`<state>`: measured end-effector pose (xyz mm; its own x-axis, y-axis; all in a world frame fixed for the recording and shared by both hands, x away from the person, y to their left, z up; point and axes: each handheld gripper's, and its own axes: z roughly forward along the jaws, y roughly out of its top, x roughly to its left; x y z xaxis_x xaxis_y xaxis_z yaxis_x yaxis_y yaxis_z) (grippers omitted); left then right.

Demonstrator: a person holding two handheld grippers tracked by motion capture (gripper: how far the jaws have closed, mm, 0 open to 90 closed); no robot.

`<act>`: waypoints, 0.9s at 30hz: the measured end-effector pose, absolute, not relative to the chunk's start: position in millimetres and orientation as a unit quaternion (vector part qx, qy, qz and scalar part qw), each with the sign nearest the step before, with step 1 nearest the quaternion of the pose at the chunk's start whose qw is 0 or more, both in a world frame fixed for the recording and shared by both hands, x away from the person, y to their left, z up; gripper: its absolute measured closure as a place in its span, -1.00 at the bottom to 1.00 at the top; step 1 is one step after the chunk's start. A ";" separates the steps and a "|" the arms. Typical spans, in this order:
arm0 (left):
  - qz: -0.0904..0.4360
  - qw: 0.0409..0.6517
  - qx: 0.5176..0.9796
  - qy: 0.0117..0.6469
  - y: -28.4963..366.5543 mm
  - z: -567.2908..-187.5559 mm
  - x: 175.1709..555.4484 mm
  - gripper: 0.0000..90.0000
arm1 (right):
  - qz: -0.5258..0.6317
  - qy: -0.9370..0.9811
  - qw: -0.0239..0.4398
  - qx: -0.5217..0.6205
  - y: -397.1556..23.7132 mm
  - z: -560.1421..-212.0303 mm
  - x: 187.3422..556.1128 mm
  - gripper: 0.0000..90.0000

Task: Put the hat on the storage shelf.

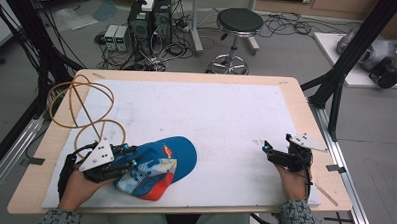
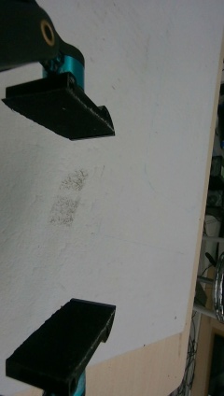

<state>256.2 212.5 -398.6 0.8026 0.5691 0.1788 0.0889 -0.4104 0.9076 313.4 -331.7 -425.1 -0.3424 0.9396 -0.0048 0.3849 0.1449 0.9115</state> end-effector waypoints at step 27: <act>0.225 0.520 0.801 0.196 193.9 -370.6 253.9 0.97 | 0.453 0.669 0.313 0.499 -347.7 -426.5 305.8 -0.72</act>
<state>253.9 193.9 -370.6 0.8219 0.5474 0.1572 0.0794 -0.3834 0.9201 305.8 -347.7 -426.5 -0.3050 0.9518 0.0331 0.3849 0.0914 0.9184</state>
